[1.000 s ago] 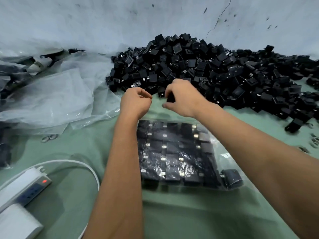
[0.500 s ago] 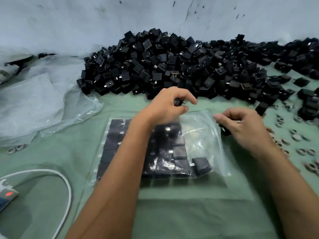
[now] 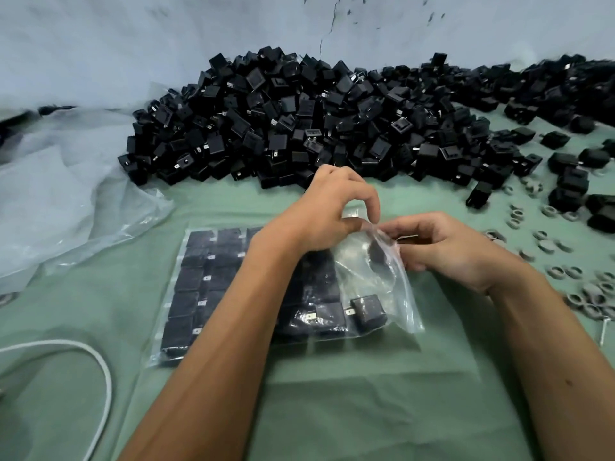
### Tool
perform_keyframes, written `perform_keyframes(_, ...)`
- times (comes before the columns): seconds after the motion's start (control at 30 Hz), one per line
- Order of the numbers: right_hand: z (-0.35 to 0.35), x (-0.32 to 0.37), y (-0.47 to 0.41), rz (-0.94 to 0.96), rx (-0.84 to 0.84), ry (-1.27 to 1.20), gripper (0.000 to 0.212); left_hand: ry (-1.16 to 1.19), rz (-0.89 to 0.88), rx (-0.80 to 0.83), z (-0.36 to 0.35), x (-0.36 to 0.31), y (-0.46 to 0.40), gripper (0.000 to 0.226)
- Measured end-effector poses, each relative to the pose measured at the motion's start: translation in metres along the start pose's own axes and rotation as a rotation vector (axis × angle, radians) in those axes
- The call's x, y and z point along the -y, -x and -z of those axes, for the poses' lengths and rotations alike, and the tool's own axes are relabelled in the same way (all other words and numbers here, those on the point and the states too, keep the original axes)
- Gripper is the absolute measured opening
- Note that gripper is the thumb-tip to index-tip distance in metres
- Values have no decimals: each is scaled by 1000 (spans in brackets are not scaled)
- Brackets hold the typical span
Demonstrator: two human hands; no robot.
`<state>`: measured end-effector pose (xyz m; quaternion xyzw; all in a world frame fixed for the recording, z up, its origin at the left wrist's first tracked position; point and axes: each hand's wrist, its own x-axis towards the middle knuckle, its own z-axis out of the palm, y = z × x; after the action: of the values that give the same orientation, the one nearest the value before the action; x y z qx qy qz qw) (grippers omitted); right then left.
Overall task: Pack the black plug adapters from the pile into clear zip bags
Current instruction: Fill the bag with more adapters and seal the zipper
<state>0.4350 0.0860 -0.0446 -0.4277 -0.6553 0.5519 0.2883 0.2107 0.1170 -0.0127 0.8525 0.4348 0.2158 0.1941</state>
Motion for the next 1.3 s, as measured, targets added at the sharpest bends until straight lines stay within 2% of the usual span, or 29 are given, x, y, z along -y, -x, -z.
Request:
perform_keyframes(0.2, -11, 5, -1, 42, 0, 82, 10, 63, 41, -9, 8, 0, 3, 15)
perform_keyframes(0.3, -15, 5, -2, 55, 22, 97, 10, 59, 43, 31, 10, -1, 5, 32)
perform_keyframes(0.37, -17, 7, -3, 80, 67, 129, 11, 58, 43, 53, 10, -2, 6, 35)
perform_keyframes(0.5, -18, 9, -3, 81, 113, 160, 19, 63, 32, 43, 8, -3, 5, 25)
perform_keyframes(0.67, -24, 13, -1, 113, 135, 235, 43, 46, 37, 36, 6, -4, 4, 15)
perform_keyframes(0.9, -29, 16, -2, 101, 127, 241, 17, 66, 40, 20, 9, -4, 3, 13)
perform_keyframes(1.1, -28, 19, -2, 91, 136, 258, 20, 84, 49, 28, 8, -5, 4, 18)
perform_keyframes(1.3, -29, 23, 2, 89, 231, 280, 25, 86, 43, 28, 8, -4, 3, 19)
